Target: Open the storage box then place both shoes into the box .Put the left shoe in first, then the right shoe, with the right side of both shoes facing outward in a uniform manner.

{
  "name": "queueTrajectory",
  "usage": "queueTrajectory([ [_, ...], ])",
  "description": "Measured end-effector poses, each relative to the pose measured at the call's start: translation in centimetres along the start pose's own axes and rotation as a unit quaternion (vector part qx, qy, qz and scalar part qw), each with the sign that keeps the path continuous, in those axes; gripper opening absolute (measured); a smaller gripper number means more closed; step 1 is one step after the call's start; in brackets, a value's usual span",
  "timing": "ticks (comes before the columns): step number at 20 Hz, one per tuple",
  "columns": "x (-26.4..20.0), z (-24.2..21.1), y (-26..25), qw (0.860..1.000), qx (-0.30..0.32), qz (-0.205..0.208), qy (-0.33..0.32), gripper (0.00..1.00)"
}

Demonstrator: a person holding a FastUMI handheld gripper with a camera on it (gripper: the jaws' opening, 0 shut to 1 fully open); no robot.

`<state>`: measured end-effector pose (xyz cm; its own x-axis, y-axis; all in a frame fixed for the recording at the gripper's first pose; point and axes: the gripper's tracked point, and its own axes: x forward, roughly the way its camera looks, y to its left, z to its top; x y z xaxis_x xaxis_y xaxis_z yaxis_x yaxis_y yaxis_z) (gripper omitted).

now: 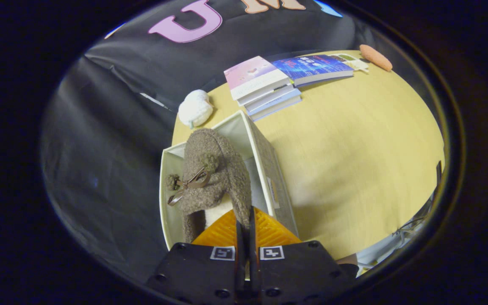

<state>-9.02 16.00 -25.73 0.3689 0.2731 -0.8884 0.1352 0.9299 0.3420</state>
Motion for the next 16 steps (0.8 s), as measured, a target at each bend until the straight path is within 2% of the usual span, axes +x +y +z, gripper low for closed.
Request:
queueTrajectory([
  [1, 0.1, 0.0, 0.0, 1.000, -0.010, -0.008, 0.000, 0.12],
  [7, 1.4, -0.2, -0.2, 0.996, -0.070, -0.050, -0.015, 0.12],
  [13, 2.9, -0.3, -0.2, 0.994, -0.072, -0.074, -0.018, 0.12],
  [15, 2.8, -0.2, -0.1, 0.994, -0.074, -0.075, -0.021, 0.17],
  [16, 2.7, -0.1, -0.2, 0.994, -0.074, -0.076, -0.024, 0.16],
])
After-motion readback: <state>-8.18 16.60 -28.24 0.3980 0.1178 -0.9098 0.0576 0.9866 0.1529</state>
